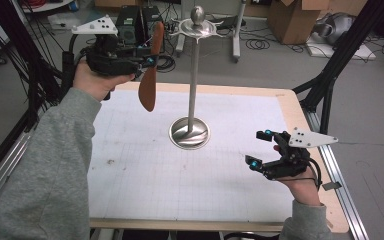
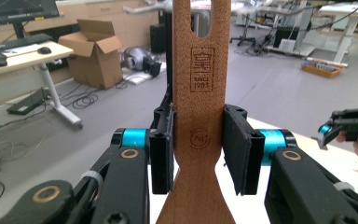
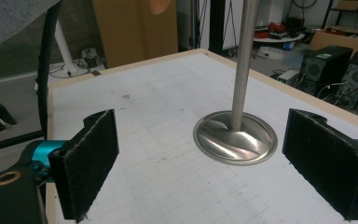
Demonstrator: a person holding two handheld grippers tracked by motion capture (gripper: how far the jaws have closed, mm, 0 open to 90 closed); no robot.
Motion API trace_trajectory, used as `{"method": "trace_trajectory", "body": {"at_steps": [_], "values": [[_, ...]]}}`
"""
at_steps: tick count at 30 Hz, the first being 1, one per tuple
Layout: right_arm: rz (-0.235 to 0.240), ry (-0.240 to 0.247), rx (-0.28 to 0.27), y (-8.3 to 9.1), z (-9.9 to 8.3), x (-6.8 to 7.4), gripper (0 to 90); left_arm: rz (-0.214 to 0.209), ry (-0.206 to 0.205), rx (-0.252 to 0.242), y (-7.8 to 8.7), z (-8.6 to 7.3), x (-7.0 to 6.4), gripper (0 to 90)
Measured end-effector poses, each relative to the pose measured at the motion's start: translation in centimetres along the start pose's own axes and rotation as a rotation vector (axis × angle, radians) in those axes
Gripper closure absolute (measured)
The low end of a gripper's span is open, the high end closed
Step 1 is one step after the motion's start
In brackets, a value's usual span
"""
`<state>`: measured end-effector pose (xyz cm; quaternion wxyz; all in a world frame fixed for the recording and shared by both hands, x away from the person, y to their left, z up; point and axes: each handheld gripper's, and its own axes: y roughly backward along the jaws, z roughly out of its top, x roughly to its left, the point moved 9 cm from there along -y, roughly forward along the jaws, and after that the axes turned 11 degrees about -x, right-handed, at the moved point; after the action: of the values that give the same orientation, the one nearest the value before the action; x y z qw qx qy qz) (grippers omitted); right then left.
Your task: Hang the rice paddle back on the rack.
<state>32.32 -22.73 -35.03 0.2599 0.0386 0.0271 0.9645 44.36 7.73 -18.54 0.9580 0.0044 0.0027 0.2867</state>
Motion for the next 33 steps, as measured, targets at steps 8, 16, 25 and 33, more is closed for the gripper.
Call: {"method": "trace_trajectory", "body": {"at_steps": [8,16,25,33], "values": [[-0.005,-0.006,-0.009,0.3,0.1,-0.2,9.5,-0.007,-0.001,0.002,-0.5,-0.2,-0.2,65.1],[-0.007,-0.006,-0.002,0.3,-0.1,-0.3,9.4,-0.011,0.000,0.006,-0.9,-0.3,-0.3,65.1],[-0.011,-0.006,-0.016,0.4,0.1,-0.5,9.4,-0.017,0.000,0.006,-1.3,-0.4,-0.5,65.2],[-0.012,-0.007,-0.010,0.3,0.0,-0.4,9.4,-0.019,0.010,0.006,-1.7,-0.6,-0.4,65.2]]}}
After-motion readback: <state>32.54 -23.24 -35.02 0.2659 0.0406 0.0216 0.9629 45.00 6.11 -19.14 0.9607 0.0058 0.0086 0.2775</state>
